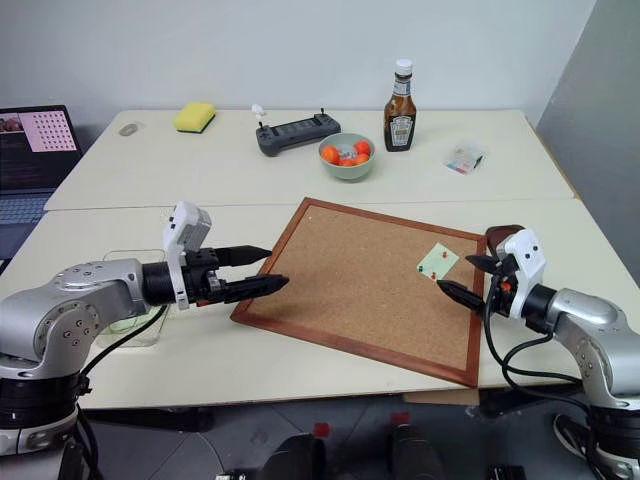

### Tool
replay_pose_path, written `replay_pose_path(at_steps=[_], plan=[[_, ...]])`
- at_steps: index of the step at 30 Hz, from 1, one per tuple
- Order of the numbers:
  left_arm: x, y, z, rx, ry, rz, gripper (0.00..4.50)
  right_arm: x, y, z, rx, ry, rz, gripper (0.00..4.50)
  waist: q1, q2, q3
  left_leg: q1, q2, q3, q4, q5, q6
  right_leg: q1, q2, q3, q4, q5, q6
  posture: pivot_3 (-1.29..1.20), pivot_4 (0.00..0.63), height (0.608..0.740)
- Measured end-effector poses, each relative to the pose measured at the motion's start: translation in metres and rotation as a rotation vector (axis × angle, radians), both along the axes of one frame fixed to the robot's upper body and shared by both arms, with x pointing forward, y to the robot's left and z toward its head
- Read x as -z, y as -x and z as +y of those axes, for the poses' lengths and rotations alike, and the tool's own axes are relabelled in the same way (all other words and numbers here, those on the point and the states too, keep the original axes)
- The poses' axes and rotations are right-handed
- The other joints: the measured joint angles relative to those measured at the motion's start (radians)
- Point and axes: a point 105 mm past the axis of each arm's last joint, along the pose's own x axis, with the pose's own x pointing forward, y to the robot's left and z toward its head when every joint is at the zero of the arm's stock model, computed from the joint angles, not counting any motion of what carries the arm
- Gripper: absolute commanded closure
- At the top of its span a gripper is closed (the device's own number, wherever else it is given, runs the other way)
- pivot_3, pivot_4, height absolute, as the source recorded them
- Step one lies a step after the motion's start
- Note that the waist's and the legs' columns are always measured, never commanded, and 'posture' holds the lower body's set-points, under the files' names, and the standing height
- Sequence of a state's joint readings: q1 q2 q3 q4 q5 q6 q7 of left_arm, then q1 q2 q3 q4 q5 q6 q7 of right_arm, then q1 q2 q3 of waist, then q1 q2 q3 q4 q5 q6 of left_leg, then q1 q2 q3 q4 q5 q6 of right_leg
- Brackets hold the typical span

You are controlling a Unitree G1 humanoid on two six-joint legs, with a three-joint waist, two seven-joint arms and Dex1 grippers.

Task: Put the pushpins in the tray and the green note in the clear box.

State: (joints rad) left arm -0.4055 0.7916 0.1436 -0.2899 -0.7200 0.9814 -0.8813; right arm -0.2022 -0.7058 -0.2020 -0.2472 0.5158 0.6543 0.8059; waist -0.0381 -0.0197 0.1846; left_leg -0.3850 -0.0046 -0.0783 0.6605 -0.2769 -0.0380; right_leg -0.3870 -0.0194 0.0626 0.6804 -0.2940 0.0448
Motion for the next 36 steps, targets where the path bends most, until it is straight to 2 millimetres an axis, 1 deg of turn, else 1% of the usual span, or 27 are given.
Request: replay_pose_path(at_steps=[11,18,24,35,36], plan=[[-0.0009,0.0018,-0.0009,0.014,0.009,0.006,0.02,0.0003,0.0012,0.0008,-0.021,-0.014,0.008,0.0,0.003,0.0,0.0,0.0,0.0,0.0,0.0,0.0,0.0,0.0,0.0,0.0,0.0,0.0,0.0,0.0,0.15,0.74],[-0.002,-0.0016,0.0012,0.004,0.003,-0.017,0.02,0.0,0.0012,0.0003,-0.021,-0.012,0.007,0.0,0.004,0.0,0.0,0.0,0.0,0.0,0.0,0.0,0.0,0.0,0.0,0.0,0.0,0.0,0.0,0.0,0.15,0.74],[0.0003,-0.0014,-0.0013,0.029,0.008,0.001,0.02,0.0,0.0004,-0.0012,-0.014,-0.01,0.003,0.0,0.004,0.0,0.0,0.0,0.0,0.0,0.0,0.0,0.0,0.0,0.0,0.0,0.0,0.0,0.0,0.0,0.15,0.74],[-0.0036,-0.0032,-0.0022,0.049,0.019,-0.016,0.02,0.0014,-0.002,-0.0055,0.008,0.001,-0.004,0.0,0.005,0.0,0.0,0.0,0.0,0.0,0.0,0.0,0.0,0.0,0.0,0.0,0.0,0.0,0.0,0.0,0.15,0.74],[-0.0041,-0.0033,-0.0028,0.053,0.019,-0.023,0.19,0.0011,-0.0023,-0.0056,0.011,0.001,-0.005,0.0,0.005,0.0,0.0,0.0,0.0,0.0,0.0,0.0,0.0,0.0,0.0,0.0,0.0,0.0,0.0,0.0,0.15,0.74]])
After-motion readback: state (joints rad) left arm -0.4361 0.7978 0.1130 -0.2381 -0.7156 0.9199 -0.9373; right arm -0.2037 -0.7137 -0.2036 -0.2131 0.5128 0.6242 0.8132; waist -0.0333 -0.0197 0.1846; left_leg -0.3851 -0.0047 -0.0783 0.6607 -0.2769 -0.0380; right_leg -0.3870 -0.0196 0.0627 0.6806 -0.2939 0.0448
